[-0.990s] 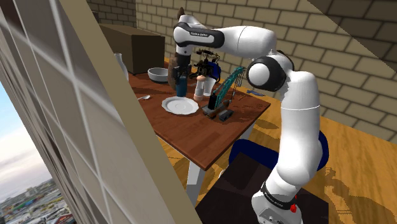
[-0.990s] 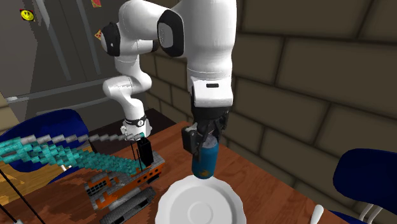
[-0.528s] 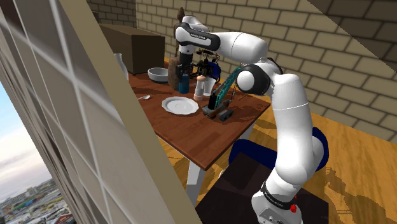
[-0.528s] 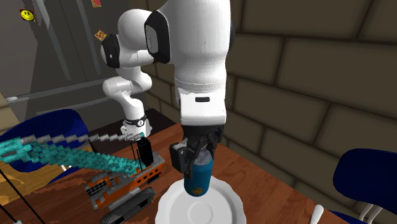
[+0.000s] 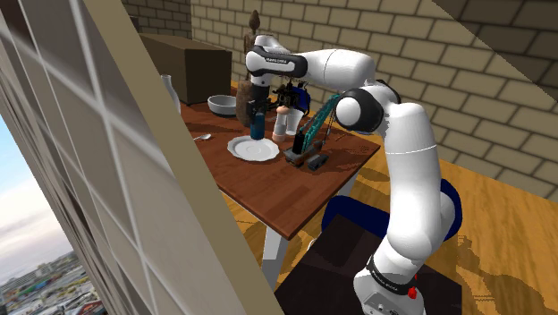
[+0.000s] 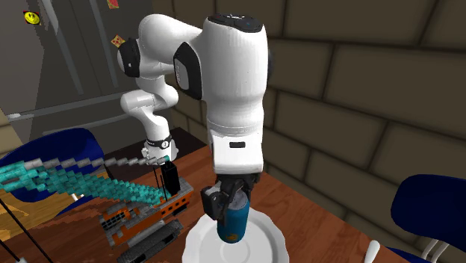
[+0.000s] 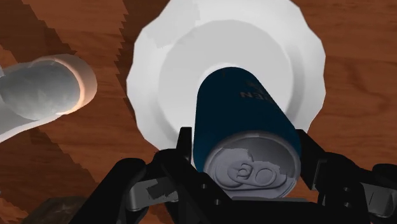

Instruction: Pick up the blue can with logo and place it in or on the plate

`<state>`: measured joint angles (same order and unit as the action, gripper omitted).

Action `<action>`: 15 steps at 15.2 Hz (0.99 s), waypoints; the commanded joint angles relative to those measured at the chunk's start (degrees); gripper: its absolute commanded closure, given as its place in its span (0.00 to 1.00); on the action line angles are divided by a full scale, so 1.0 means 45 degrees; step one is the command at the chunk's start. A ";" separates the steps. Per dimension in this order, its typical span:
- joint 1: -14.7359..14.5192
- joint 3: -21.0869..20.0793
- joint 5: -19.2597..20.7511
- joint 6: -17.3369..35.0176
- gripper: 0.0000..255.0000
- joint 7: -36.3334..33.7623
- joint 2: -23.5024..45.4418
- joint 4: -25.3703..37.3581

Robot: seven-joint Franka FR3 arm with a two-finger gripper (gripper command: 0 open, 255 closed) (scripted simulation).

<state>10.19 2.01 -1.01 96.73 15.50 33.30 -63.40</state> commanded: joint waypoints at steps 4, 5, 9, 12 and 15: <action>-0.0014 -0.0001 0.0002 0.0968 1.00 0.0005 -0.0110 -0.1064; -0.0016 -0.0001 0.0001 0.1142 1.00 0.0006 -0.0114 -0.1242; -0.0021 -0.0003 0.0000 0.1686 1.00 0.0009 -0.0102 -0.1775; -0.0021 -0.0003 -0.0001 0.1685 1.00 0.0009 -0.0100 -0.1771; -0.0021 -0.0003 -0.0001 0.1685 1.00 0.0009 -0.0100 -0.1770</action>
<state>10.10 2.00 -1.01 104.29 15.54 32.88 -71.36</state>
